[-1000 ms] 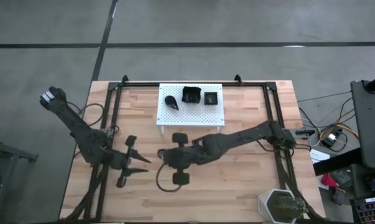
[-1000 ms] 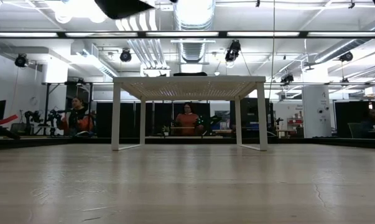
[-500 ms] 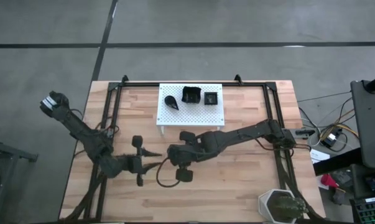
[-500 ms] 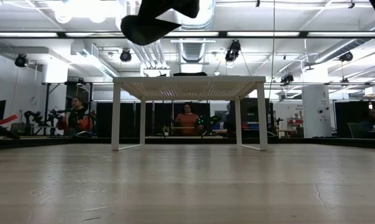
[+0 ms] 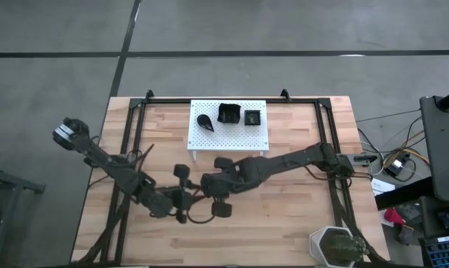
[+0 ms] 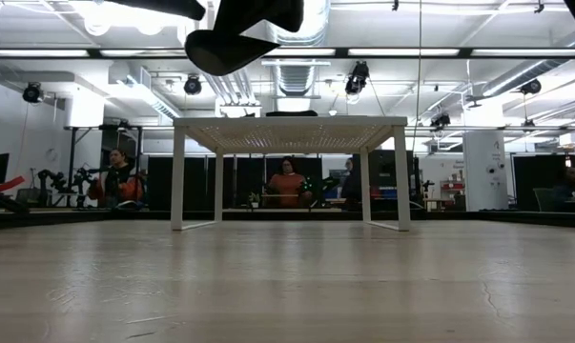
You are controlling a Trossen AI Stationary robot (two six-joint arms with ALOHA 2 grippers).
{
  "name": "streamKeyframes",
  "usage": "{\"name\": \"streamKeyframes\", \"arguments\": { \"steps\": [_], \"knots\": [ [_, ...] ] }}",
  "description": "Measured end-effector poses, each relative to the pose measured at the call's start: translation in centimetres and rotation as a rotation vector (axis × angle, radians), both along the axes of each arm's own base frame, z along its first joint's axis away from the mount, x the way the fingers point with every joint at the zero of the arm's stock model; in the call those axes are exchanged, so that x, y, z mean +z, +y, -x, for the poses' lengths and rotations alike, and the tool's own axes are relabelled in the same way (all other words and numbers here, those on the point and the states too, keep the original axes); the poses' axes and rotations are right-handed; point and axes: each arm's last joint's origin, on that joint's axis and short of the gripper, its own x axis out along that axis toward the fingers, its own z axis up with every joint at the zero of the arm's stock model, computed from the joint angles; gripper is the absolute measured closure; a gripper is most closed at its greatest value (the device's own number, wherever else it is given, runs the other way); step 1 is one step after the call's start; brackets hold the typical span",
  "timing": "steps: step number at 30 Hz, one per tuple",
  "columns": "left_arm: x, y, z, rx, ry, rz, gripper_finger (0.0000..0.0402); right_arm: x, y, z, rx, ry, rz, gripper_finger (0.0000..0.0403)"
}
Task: Pick & Place Mini shaped plates
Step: Stack the drop shaped plate on top of the drop shaped plate on the shelf
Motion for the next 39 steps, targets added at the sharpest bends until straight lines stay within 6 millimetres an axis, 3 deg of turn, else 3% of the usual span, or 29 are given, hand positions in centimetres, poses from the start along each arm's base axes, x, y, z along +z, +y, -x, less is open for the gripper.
{"name": "streamKeyframes", "arguments": {
  "steps": [16,32,39],
  "knots": [
    [-0.4,0.9,-1.3,0.026,0.065,0.066,0.0264,-0.3,0.6,0.1,0.033,-0.002,0.039,0.0394],
    [-0.5,1.3,-1.6,-0.027,0.097,0.108,0.0392,-0.5,1.0,0.0,0.059,-0.003,0.054,0.0394],
    [-0.5,1.3,-1.6,-0.032,0.101,0.109,0.0401,-0.4,1.1,-0.1,0.086,-0.017,0.066,0.0394]
  ]
}}
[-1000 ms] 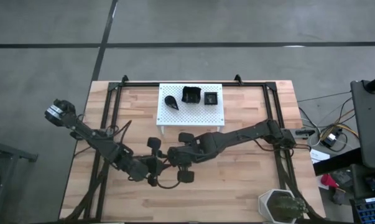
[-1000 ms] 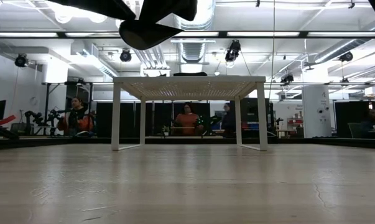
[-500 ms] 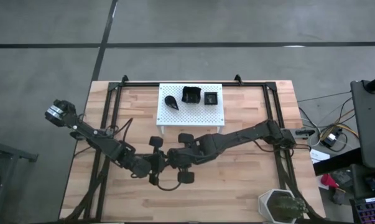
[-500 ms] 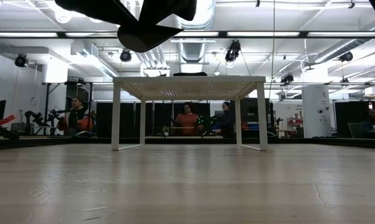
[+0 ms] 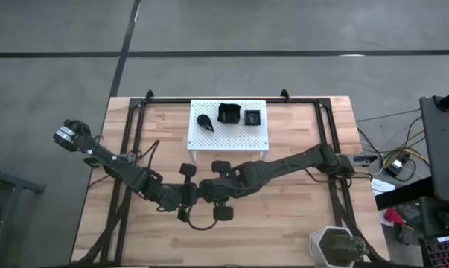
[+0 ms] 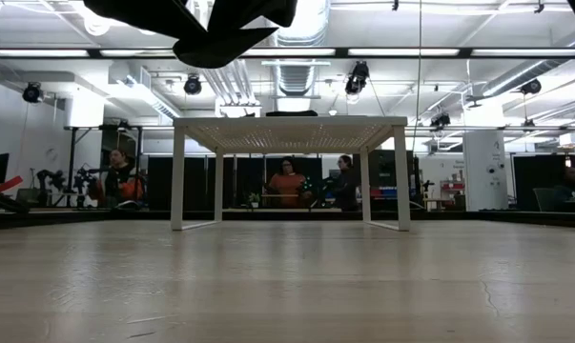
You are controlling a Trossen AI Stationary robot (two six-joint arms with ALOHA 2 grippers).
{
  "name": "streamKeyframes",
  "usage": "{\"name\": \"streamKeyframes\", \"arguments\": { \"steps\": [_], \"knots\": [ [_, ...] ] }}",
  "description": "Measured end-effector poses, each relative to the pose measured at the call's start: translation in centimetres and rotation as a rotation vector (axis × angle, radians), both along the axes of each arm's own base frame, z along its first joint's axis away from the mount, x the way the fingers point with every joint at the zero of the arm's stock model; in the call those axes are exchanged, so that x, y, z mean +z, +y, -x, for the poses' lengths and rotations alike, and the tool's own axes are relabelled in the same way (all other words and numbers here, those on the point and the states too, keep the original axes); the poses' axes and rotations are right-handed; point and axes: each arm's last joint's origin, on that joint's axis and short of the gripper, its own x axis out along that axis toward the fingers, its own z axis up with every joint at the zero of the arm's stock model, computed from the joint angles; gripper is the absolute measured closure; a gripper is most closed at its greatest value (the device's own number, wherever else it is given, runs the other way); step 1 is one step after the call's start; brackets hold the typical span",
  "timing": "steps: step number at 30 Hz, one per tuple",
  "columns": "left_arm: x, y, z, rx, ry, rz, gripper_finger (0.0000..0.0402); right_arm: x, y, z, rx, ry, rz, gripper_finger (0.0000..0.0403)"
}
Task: Pick & Place Mini shaped plates
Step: Stack the drop shaped plate on top of the drop shaped plate on the shelf
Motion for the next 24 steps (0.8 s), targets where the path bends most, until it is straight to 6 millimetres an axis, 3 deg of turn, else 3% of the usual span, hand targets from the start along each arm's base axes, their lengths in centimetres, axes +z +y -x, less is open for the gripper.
{"name": "streamKeyframes", "arguments": {
  "steps": [14,24],
  "knots": [
    [0.24,0.08,0.11,0.005,0.028,-0.018,0.0401,0.07,-0.01,-0.12,0.007,-0.013,0.001,0.0389],
    [0.08,0.19,0.23,0.011,0.049,-0.032,0.0401,0.08,0.11,-0.12,0.036,-0.014,0.009,0.0294]
  ]
}}
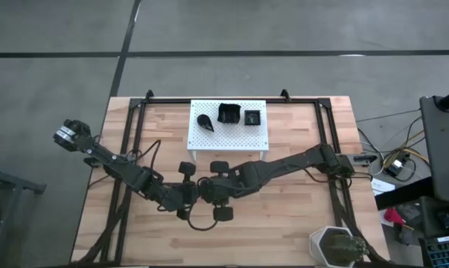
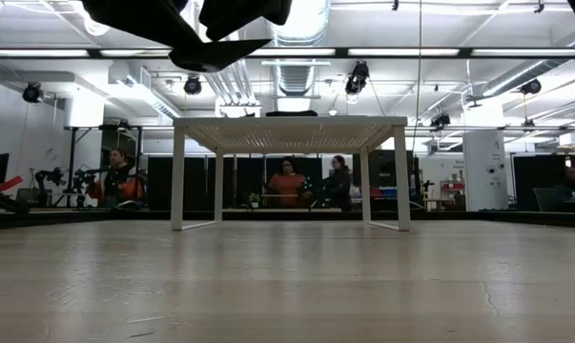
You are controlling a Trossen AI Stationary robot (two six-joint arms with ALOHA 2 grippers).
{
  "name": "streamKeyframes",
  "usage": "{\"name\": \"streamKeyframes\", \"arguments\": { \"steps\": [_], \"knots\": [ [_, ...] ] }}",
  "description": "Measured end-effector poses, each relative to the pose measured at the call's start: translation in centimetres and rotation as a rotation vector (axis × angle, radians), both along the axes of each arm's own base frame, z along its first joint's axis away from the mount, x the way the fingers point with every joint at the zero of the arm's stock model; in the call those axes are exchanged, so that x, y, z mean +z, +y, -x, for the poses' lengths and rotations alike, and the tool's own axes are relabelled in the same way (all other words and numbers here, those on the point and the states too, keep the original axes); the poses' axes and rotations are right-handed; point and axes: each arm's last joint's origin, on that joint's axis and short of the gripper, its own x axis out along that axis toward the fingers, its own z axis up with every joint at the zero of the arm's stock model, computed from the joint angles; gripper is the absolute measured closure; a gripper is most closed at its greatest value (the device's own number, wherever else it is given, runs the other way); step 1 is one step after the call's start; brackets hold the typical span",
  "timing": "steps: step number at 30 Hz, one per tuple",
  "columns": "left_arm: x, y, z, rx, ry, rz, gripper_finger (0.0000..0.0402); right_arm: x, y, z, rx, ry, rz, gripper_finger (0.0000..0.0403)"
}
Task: Pick & Place Mini shaped plates
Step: Stack the drop shaped plate on top of the drop shaped plate on the shelf
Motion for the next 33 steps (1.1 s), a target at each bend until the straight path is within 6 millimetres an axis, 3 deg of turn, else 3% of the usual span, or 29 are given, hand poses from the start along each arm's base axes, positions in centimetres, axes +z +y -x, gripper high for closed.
{"name": "streamKeyframes", "arguments": {
  "steps": [7,14,21,28,33],
  "knots": [
    [-0.1,0.0,0.1,-0.001,0.013,-0.008,0.0401,0.9,0.0,0.0,0.019,-0.035,0.007,0.0255],
    [0.5,0.9,1.0,-0.028,0.085,-0.093,0.0401,1.6,0.0,0.5,0.023,-0.013,0.015,0.0253],
    [2.7,3.2,2.7,-0.07,0.092,-0.215,0.0401,1.6,1.8,1.2,0.072,-0.004,0.031,0.0268],
    [4.5,5.9,3.6,-0.15,0.08,-0.425,0.0402,1.4,3.4,2.2,0.057,-0.003,0.161,0.0283],
    [5.0,9.1,3.4,-0.136,0.1,-0.406,0.0402,1.1,3.6,2.3,0.033,0.005,0.163,0.0291]
  ]
}}
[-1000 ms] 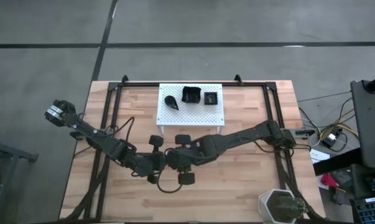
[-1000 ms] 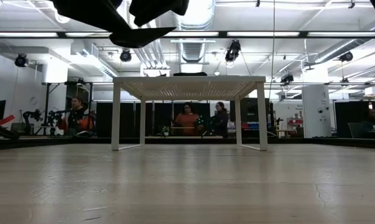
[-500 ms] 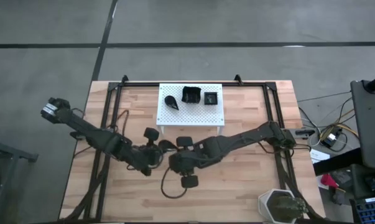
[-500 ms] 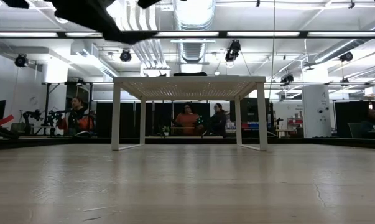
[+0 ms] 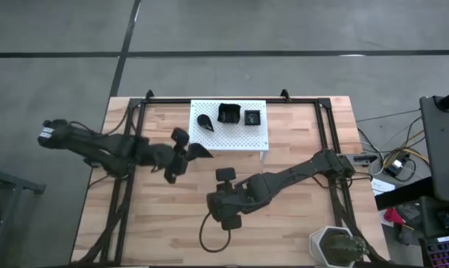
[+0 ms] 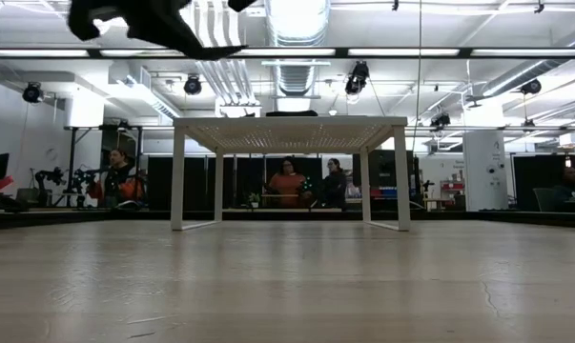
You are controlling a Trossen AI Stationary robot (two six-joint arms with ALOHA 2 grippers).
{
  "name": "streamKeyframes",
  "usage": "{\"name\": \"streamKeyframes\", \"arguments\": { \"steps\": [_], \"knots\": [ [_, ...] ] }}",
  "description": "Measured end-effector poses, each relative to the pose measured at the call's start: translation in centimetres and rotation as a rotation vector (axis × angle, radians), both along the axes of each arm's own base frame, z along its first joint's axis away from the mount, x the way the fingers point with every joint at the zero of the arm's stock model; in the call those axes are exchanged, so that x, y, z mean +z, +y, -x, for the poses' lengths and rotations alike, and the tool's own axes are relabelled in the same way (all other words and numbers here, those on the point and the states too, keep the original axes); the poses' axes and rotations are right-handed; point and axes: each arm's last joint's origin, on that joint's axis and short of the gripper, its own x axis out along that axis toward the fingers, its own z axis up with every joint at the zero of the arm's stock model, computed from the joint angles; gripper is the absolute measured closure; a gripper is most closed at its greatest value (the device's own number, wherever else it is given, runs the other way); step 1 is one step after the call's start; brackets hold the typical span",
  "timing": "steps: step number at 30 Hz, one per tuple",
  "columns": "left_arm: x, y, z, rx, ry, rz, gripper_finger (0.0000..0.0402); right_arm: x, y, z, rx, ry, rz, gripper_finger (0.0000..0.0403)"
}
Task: Pick & Place Mini shaped plates
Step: Stack the drop shaped plate on top of the drop shaped plate on the shelf
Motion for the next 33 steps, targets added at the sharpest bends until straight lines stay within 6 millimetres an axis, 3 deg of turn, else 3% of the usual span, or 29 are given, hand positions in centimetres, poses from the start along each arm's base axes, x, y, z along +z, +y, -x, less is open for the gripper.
{"name": "streamKeyframes", "arguments": {
  "steps": [13,17,27,33],
  "knots": [
    [-0.3,6.9,0.0,0.116,0.083,0.02,0.0402,-0.4,0.1,-0.1,-0.034,-0.003,-0.021,0.0307],
    [-0.4,8.1,-0.3,0.154,0.111,0.028,0.0401,-0.3,0.1,-0.1,-0.04,-0.014,-0.029,0.0312],
    [-0.9,11.1,-3.7,0.257,0.247,-0.018,0.0401,-0.2,0.2,-0.3,-0.04,-0.031,-0.037,0.0324],
    [-0.7,11.6,-4.5,0.258,0.288,-0.002,0.0401,-0.2,0.2,-0.3,-0.042,-0.031,-0.039,0.0331]
  ]
}}
